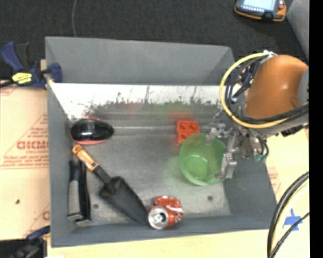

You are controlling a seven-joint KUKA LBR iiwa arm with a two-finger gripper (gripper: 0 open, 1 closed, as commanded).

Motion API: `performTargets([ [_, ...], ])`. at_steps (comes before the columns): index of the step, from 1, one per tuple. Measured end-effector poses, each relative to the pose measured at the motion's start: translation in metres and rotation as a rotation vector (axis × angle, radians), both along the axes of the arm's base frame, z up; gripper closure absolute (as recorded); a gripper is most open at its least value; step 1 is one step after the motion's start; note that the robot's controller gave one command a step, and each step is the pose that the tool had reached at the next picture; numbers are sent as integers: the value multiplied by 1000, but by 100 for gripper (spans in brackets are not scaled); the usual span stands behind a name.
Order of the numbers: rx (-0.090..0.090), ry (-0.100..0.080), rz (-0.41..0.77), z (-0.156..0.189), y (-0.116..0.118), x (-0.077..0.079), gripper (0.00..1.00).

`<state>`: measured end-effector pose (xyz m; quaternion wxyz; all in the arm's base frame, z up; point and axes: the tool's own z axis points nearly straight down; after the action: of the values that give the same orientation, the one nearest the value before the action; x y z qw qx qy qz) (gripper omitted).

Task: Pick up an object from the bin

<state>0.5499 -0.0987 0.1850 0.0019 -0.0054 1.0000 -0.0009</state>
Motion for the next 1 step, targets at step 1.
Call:
performTargets([
  [1, 0, 0, 0, 0, 0, 0, 0],
])
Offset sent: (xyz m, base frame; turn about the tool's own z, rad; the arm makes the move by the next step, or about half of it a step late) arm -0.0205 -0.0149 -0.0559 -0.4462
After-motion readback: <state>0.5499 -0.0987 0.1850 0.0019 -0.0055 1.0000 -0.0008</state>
